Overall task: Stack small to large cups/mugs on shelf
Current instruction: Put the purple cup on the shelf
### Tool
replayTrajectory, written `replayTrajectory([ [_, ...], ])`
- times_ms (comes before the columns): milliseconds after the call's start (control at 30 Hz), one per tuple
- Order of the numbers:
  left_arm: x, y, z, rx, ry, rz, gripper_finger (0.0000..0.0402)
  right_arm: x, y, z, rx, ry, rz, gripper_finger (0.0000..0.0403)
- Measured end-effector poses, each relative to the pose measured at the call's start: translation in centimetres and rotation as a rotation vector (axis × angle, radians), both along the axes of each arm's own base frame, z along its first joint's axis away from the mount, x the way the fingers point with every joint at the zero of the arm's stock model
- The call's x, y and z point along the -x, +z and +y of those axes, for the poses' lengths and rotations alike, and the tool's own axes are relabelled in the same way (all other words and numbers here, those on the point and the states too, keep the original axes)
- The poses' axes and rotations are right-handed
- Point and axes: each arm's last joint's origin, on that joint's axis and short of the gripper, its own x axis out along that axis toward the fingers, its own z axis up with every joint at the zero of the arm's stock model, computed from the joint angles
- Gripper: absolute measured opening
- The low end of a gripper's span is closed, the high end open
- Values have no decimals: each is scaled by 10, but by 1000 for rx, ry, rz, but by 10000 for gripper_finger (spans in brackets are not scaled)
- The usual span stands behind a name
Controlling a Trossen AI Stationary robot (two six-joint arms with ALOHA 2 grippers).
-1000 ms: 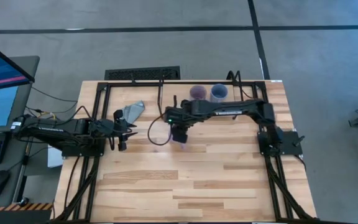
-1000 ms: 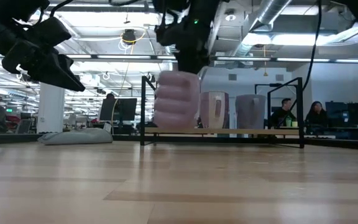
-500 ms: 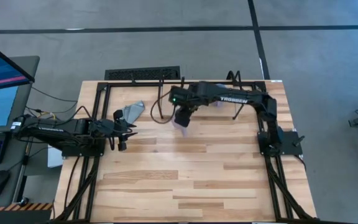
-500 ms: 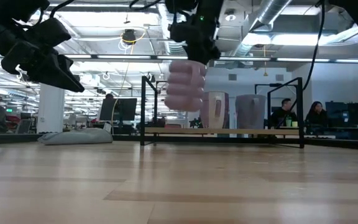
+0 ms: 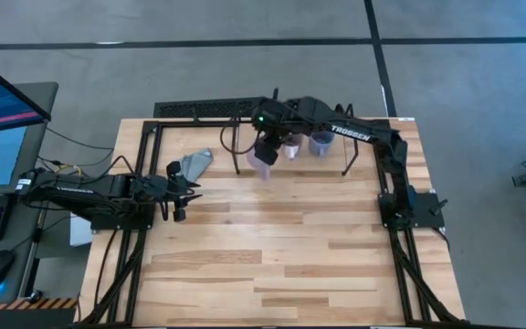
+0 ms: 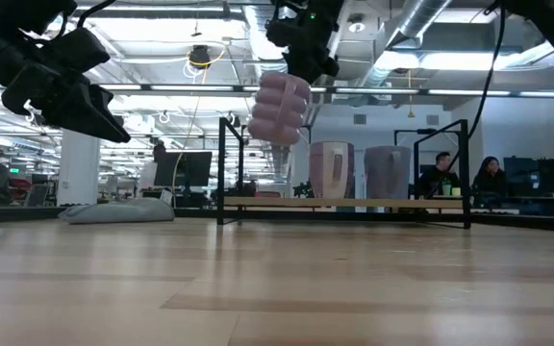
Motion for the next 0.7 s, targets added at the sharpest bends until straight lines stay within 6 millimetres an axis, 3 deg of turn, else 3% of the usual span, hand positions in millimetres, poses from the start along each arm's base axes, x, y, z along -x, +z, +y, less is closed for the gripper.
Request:
replayTrajectory([
  [700, 0, 0, 0, 6, 4, 0, 139, 5, 8, -53, 86, -56, -120, 33],
])
